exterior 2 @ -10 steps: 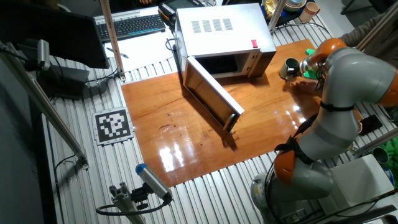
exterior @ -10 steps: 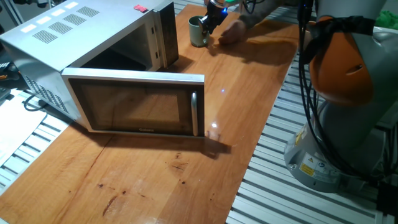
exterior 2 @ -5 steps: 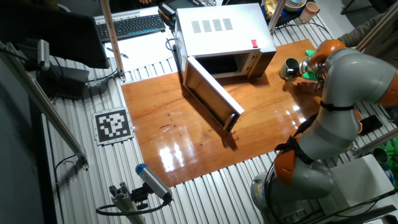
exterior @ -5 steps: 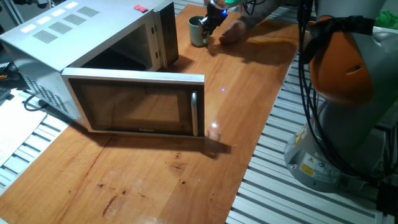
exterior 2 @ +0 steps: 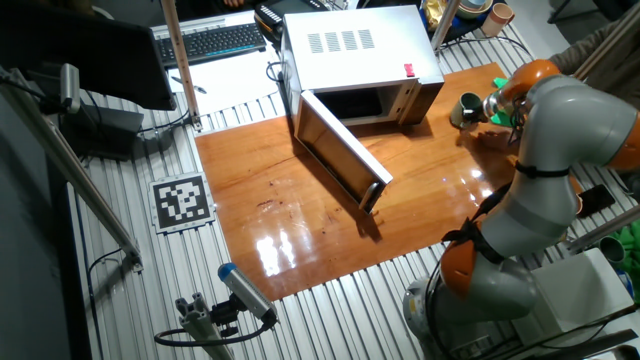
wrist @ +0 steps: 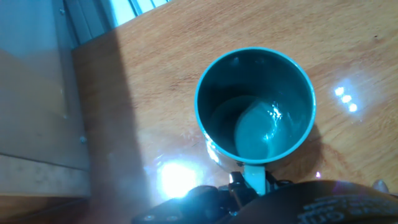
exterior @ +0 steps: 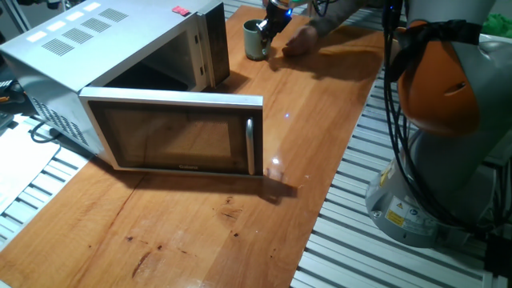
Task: Put the bowl into the microwave
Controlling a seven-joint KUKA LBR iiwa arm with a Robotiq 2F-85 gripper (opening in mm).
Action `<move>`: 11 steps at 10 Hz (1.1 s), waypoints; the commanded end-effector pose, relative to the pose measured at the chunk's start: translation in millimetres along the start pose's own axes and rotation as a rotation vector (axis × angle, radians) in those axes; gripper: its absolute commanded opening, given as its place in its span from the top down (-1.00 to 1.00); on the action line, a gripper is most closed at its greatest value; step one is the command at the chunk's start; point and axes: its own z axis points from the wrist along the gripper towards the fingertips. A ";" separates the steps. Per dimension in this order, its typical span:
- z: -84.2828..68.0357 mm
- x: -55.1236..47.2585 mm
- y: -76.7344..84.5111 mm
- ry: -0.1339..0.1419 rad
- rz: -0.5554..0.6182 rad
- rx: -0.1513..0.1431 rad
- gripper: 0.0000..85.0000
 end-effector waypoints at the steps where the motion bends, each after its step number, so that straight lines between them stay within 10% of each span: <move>1: -8.3 -0.9 1.9 0.011 0.004 0.000 1.00; 7: -98.4 11.8 26.9 0.095 0.080 0.028 1.00; 11: -133.5 29.3 52.5 0.098 0.142 0.091 1.00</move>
